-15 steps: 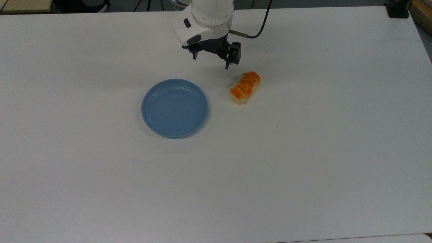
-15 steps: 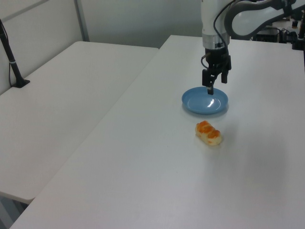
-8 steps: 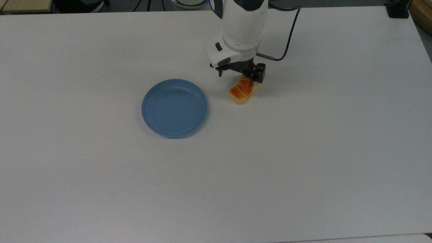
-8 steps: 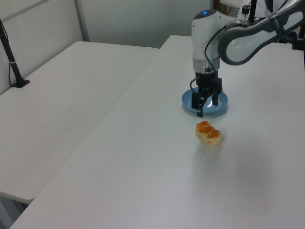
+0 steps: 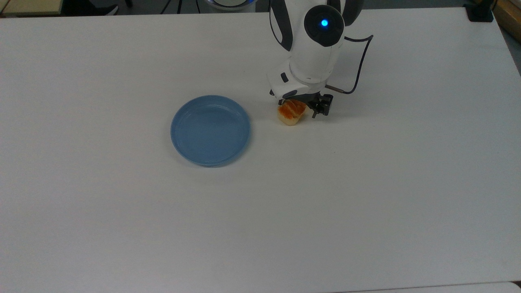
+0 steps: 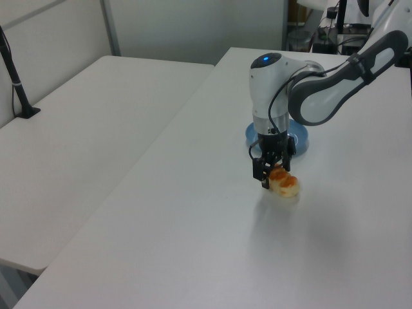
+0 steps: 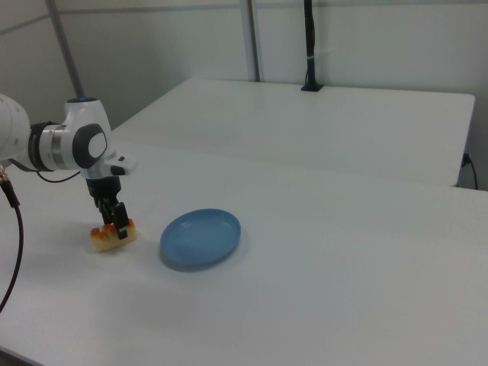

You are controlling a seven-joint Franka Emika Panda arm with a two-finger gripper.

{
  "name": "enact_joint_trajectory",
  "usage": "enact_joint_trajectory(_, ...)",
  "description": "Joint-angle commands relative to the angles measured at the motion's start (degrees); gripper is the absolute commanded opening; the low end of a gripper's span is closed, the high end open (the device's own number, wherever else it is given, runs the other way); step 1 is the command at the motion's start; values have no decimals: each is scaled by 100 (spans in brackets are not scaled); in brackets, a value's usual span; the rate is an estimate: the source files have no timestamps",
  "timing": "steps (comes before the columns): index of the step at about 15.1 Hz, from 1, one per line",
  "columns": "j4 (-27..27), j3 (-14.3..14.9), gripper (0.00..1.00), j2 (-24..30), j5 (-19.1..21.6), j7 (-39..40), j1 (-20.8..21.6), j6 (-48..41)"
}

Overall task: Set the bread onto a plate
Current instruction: 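Close the gripper on the bread roll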

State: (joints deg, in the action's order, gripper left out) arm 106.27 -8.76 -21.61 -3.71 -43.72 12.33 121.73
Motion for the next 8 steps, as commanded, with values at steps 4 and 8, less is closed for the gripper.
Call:
enact_joint_trajectory(4,-97,-126,48,-54,-218,-251,32,-26)
enact_joint_trajectory(8,-492,-117,48,95,-140,204,-178,-683)
